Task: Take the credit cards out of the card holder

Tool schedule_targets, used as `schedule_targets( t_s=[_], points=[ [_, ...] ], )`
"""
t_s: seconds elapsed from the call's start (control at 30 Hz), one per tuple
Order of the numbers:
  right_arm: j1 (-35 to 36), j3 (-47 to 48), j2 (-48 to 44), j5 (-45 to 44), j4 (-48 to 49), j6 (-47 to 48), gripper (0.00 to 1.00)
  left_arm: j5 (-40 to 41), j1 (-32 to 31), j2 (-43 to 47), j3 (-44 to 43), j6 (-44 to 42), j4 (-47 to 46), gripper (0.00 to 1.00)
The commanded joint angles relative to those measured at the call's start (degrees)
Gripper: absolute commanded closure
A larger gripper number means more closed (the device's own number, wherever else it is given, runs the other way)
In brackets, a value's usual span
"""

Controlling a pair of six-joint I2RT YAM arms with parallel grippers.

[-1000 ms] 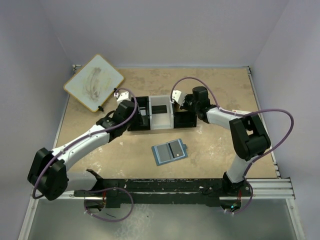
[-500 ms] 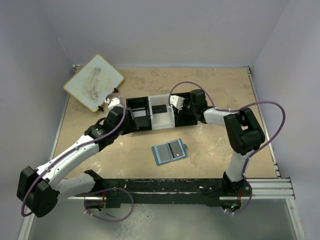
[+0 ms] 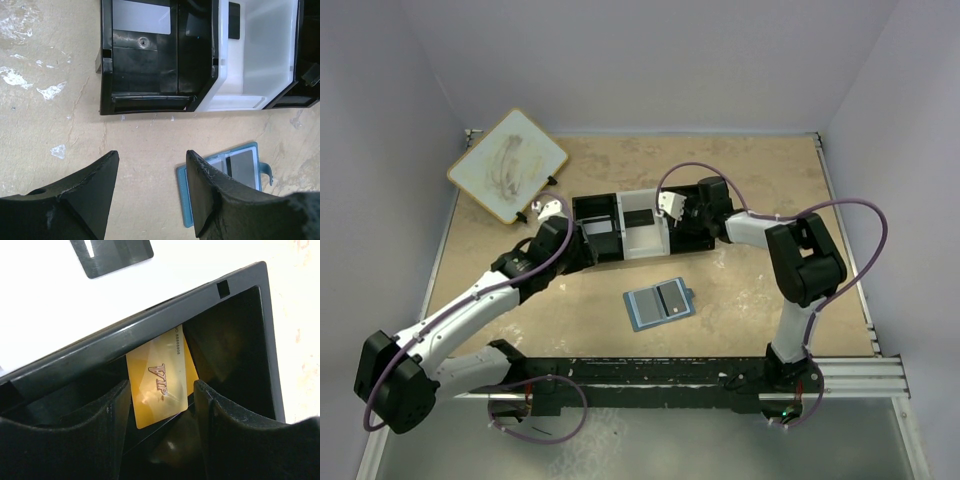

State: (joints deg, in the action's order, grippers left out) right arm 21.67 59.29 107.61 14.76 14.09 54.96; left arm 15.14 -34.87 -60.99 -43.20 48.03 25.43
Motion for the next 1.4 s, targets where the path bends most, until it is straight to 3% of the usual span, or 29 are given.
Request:
schedule_targets(
  t_s=[0.0,0.23,0.33,0.47,0.6,0.7,1.07,1.37],
  points=[
    [0.04,0.23,-2.89,-0.96,0.2,-1.38,0.43,-0.89,0.33,-0.66,0.97,0.94,-2.54,0.46],
    [-0.05,-3.37,-10.27,-3.65,7.3,-8.65,0.41,-1.87,0.33,-4.67,1.72,1.33,-6.18,0.46],
    [-0.05,-3.12,-12.15,-4.33,8.33,-18.97,0.45,-2.81,0.33,-6.82,1.56,1.04,-7.97,0.46],
    [-0.05,0.26,-13.22,-9.22,3.01,-40.27,0.67,-3.8,0.33,-9.26,1.47,0.66,-10.58,0.47],
    [-0.06,8.54,-10.12,-13.11,-13.45,-58.86,0.75,-3.39,0.33,-11.91,1.1,0.34,-12.29,0.48],
    [0.29,7.77,-9.49,-13.59,-15.17,-67.6,0.85,-2.55,0.33,-14.09,0.18,-0.31,-12.58,0.49],
    [1.29,7.67,-4.47,-13.73,-17.39,-73.72,0.9,-1.24,0.87,-18.4,-0.57,-1.01,-14.28,0.51],
    [2.81,9.86,-0.47,-24.49,-17.54,-74.59,0.91,-0.2,1.45,-19.93,-1.8,-1.97,-13.53,0.51]
  ],
)
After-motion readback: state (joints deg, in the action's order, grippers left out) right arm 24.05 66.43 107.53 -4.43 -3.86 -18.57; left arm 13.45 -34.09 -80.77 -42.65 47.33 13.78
